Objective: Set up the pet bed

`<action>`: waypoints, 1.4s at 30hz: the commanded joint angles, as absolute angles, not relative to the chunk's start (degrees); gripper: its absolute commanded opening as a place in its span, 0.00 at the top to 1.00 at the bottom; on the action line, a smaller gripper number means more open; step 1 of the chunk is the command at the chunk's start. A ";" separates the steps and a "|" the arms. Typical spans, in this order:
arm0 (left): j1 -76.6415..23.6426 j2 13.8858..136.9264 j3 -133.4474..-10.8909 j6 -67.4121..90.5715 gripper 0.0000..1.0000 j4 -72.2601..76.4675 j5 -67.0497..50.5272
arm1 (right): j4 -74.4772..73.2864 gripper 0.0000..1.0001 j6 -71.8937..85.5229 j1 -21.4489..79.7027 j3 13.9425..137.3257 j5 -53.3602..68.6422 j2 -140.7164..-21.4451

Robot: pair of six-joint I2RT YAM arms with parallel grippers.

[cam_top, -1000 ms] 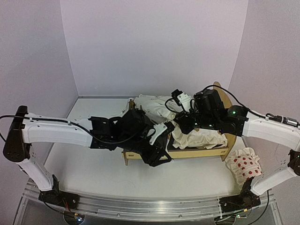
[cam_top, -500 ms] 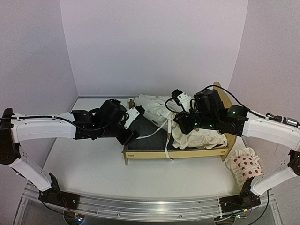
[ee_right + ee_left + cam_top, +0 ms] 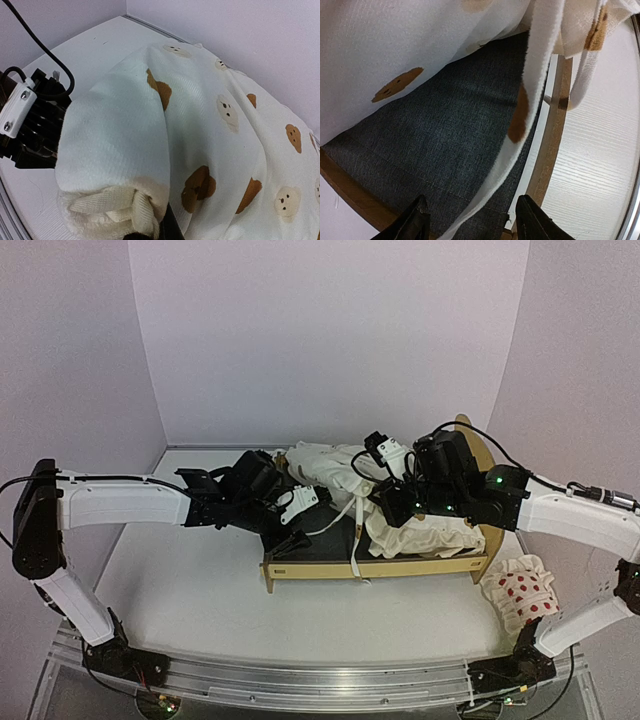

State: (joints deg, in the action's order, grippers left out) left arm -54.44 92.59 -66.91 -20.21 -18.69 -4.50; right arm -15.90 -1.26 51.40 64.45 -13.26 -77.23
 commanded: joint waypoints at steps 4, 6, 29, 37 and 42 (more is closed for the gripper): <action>-53.28 97.33 -73.22 -24.26 0.52 -19.64 -6.36 | -15.73 1.00 -1.22 51.15 64.64 -12.64 -75.59; -53.27 98.81 -74.13 -24.34 0.57 -20.12 -5.20 | -15.73 1.00 -1.23 51.15 64.65 -12.53 -75.65; -53.26 93.20 -75.06 -11.32 1.00 -20.83 -9.41 | -15.73 1.00 -1.16 51.15 65.28 -13.26 -75.43; -53.56 89.95 -71.65 -0.11 1.00 -13.44 -14.58 | -15.70 1.00 -0.44 51.15 65.31 -12.68 -75.57; -55.23 89.87 -69.10 4.03 1.00 -7.94 -13.19 | -15.73 1.00 -0.44 51.15 65.13 -12.34 -75.59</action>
